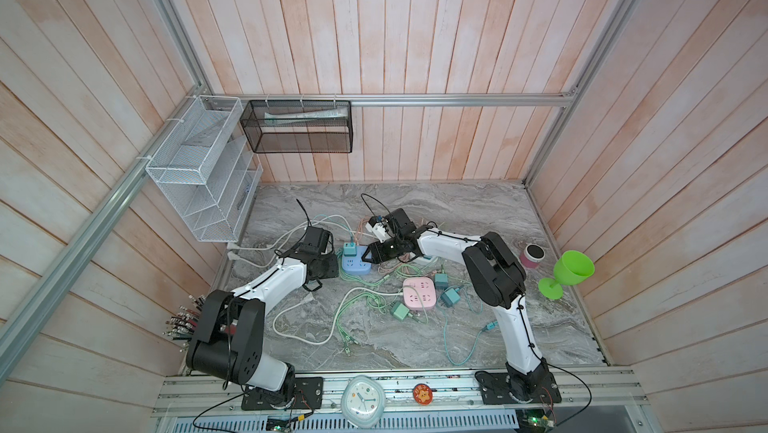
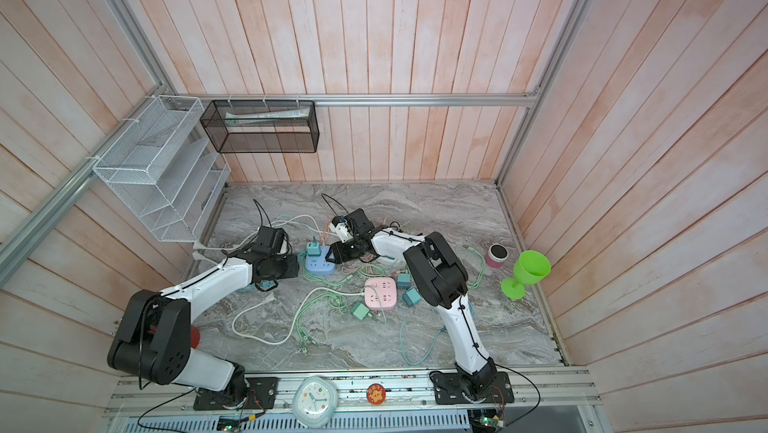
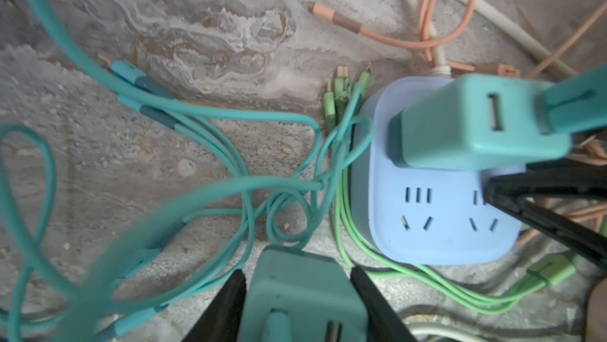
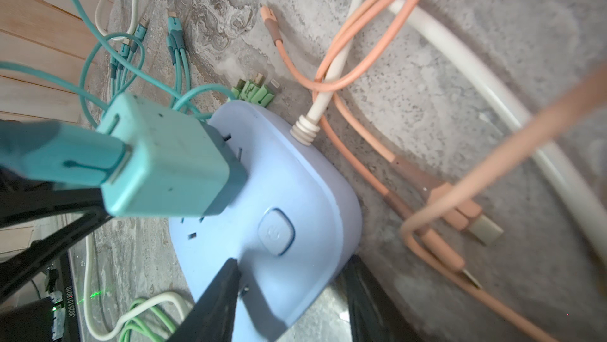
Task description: Pull the plug off the socket
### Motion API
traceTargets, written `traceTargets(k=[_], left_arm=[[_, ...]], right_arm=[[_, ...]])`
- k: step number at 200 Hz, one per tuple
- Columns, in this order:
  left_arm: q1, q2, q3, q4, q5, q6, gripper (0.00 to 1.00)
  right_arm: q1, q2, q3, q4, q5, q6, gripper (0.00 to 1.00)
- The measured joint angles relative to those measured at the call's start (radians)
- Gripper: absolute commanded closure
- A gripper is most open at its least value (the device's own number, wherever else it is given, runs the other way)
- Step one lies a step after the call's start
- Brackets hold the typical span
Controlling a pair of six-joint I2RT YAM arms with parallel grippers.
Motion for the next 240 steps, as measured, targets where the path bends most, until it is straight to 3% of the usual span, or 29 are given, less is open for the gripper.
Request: traceTargets(k=[50,87,160,216,240], left_arm=[[0.000,0.002,0.039,-0.040,-0.017,0.011,0.13],[-0.029,-0.056,0.097,-0.085,-0.077,0.010,0.08],[-0.126,-0.099,0.142,-0.120,-0.120,0.009,0.14],[-0.140,0.084,0.209,-0.044,-0.081,0.015,0.18],[-0.140,0.143,0.241,-0.009,-0.077,0.021,0.26]], right_arm=[[-0.001,0.000,0.000,0.000,0.000,0.000,0.49],[-0.003,0.000,0.000,0.000,0.000,-0.001,0.49],[-0.004,0.000,0.000,0.000,-0.001,-0.007,0.49],[-0.004,0.000,0.000,0.001,-0.001,-0.007,0.49],[-0.004,0.000,0.000,0.001,-0.001,-0.007,0.49]])
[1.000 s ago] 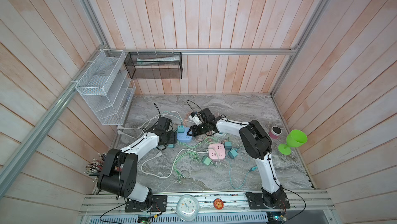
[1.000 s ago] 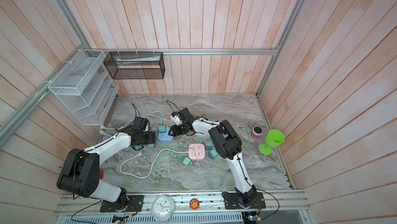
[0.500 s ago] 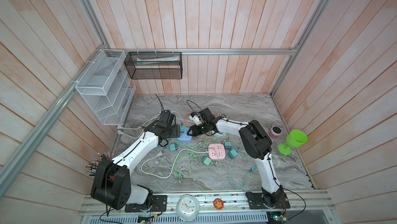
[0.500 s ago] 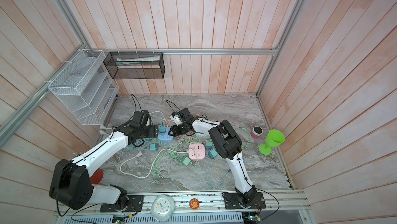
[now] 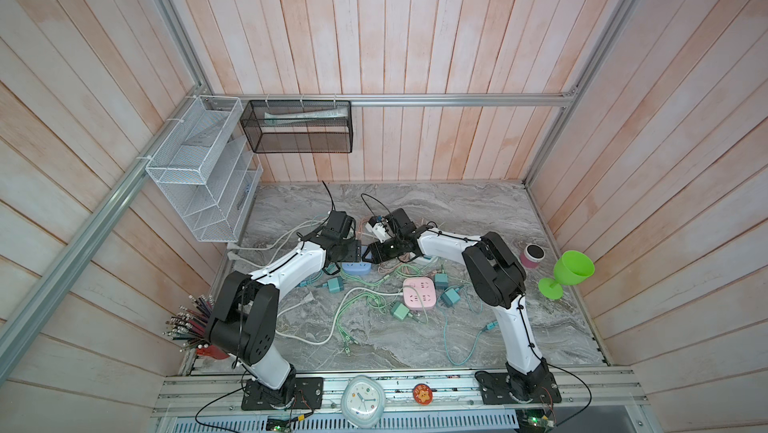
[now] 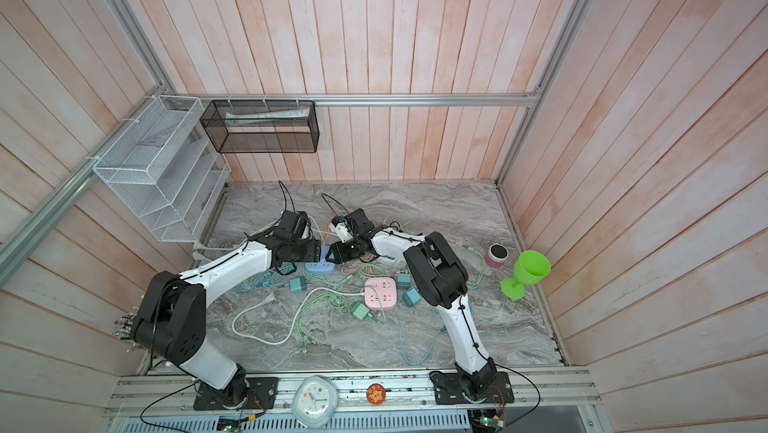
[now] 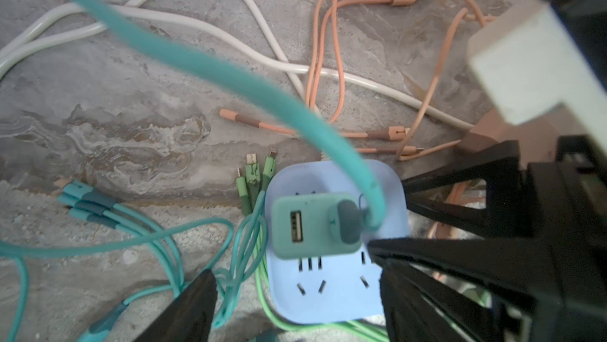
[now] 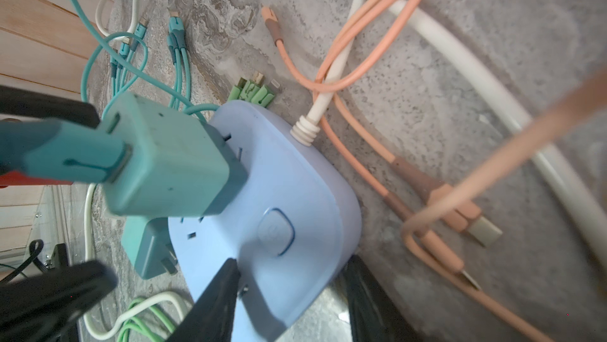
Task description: Pull the plug off the socket
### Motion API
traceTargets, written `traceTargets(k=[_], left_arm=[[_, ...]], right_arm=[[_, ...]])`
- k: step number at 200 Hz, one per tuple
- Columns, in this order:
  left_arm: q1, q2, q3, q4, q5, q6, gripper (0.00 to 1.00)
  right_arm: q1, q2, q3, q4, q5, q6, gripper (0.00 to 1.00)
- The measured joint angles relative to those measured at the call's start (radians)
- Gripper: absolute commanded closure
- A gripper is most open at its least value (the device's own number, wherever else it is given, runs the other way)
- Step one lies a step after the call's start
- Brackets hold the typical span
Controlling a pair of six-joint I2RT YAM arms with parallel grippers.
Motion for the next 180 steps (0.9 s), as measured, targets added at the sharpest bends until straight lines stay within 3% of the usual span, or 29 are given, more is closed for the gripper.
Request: traceTargets(k=[59,97,152,180], left_arm=[[-0.005,0.099,0.055,0.046,-0.004,0.016,0.41],[-0.026,0.118,0.055,0.047,-0.027,0.019,0.43],[-0.041,0.117,0.048,0.058,-0.074,0.013,0.66],[-0.066,0.117,0.044,0.068,-0.119,0.008,0.67]], right_arm=[[0.000,0.000,-0.002,0.003,-0.003,0.000,0.49],[-0.001,0.001,-0.002,0.003,-0.003,0.000,0.49],[-0.003,0.003,-0.001,0.004,-0.004,0.013,0.53],[-0.011,0.005,0.001,0.002,-0.011,0.018,0.55]])
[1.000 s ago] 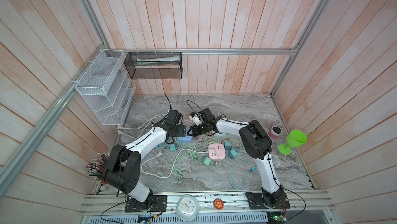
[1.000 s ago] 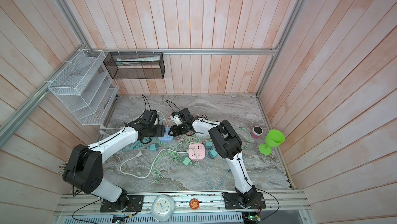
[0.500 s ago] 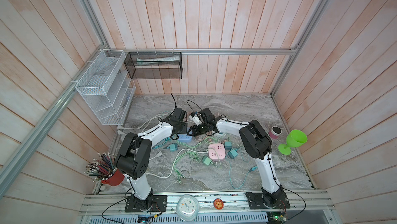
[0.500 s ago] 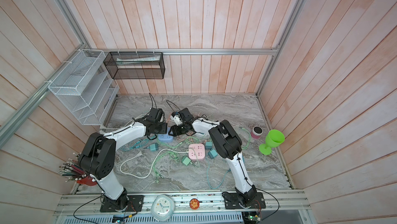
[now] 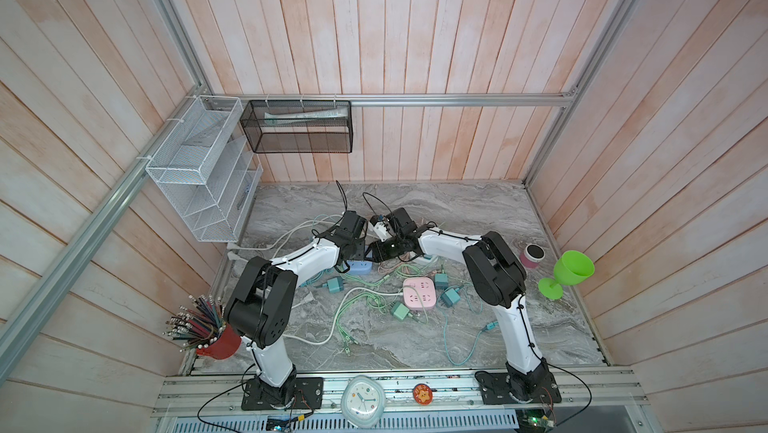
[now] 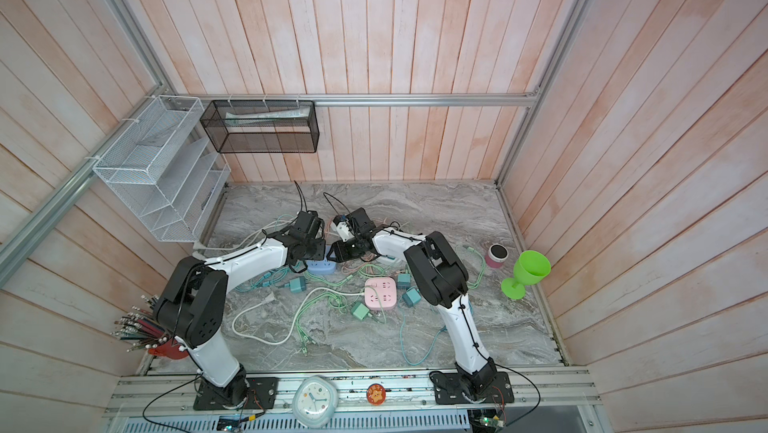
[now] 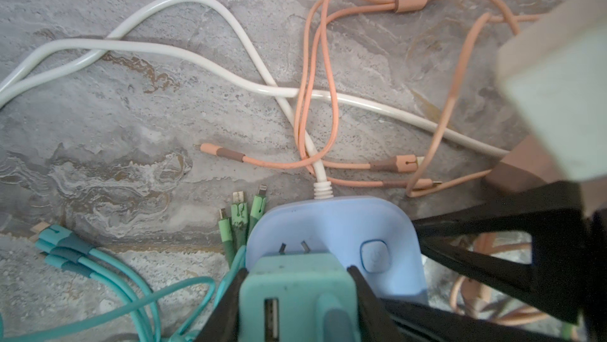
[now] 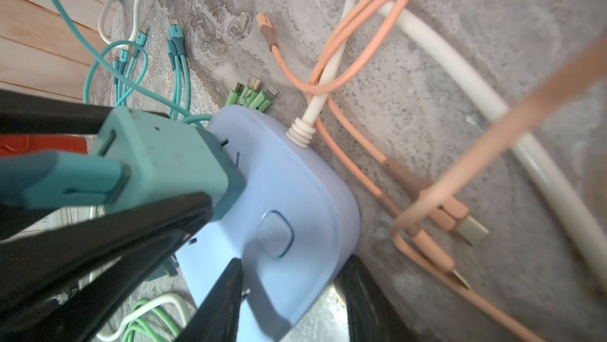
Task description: Pull the plug off the socket
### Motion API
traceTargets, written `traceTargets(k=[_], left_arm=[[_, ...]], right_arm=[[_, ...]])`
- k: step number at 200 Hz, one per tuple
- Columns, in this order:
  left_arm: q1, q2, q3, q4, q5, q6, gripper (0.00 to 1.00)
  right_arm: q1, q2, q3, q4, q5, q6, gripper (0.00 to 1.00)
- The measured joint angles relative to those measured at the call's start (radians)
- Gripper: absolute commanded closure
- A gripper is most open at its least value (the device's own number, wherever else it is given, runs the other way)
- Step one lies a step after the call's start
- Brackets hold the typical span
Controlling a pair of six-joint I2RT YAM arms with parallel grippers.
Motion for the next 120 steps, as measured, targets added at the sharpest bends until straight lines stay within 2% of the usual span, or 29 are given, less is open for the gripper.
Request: traceTargets(k=[54,120], left_arm=[[-0.031,-0.016,-0.036,0.039,-0.057,-0.024,0.76],[-0.056,-0.082,-0.132,0.123,-0.104,-0.065,0.77]], right_arm=[[-0.003,0.000,-0.003,-0.002,-0.011,0.000,0.59],[-0.004,0.005,-0.007,-0.008,-0.049,-0.004,0.60]])
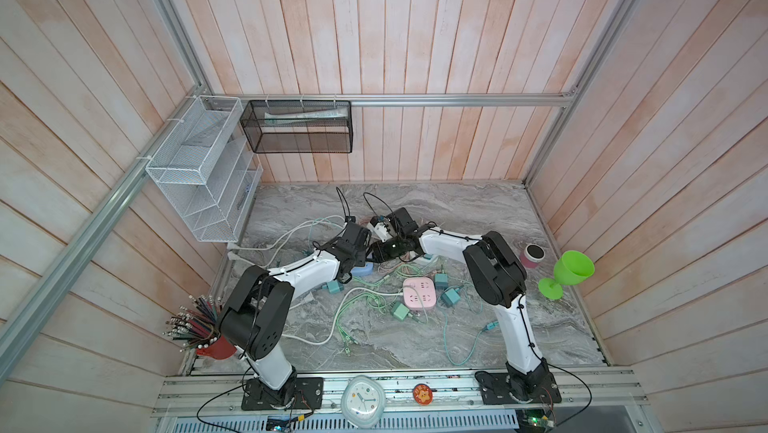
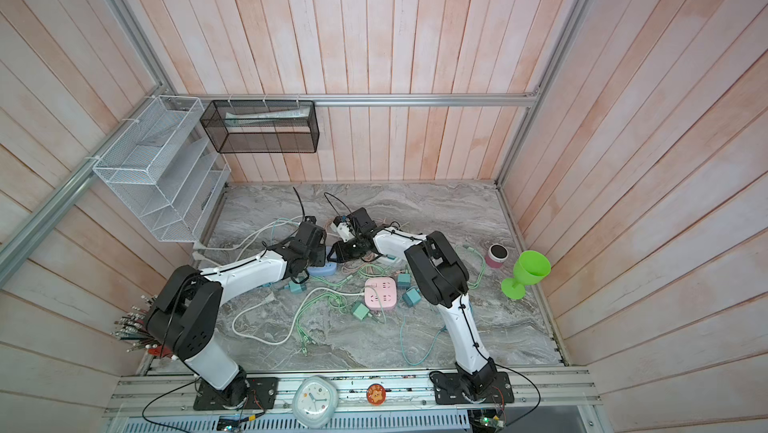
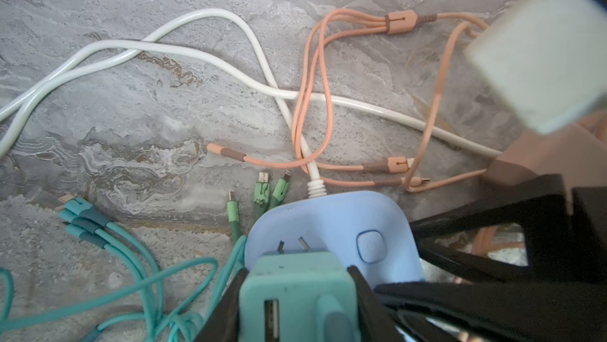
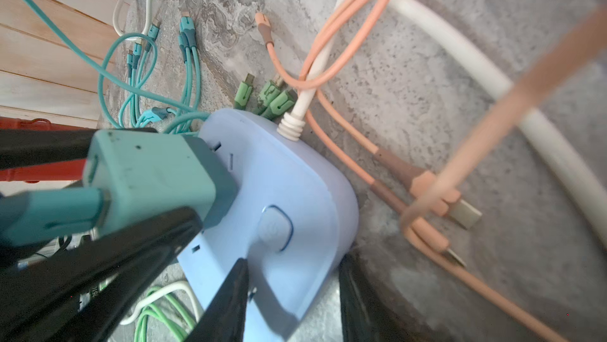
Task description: Pull the plug off the socket
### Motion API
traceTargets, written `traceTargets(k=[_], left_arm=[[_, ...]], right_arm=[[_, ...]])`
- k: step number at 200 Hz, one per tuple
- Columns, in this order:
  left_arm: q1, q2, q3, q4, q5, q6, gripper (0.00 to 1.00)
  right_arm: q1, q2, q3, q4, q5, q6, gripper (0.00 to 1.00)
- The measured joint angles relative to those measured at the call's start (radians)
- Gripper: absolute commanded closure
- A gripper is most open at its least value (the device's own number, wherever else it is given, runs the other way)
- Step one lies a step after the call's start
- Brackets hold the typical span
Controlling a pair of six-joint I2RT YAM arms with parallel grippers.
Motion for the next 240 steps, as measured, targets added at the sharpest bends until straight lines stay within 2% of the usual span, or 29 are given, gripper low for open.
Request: traceTargets(k=[58,162,212,240], left_arm=[[0.029,-0.027,-0.028,0.011,0.056,-0.014,0.79],[-0.016,0.049,0.051,-0.024,-0.064,-0.016,0.82],[0.029,0.031,0.051,-0.034,0.018,-0.058,0.82],[0.026,0.018,0.051,-0.043,0.013,-0.040,0.82]], right_arm=[[0.009,0.001,-0.005,0.013,0.000,0.004,0.61],[0.009,0.023,0.049,-0.043,0.044,0.019,0.62],[0.015,0.022,0.050,-0.038,0.062,0.016,0.62],[0.018,0.027,0.058,-0.040,0.063,0.015,0.62]])
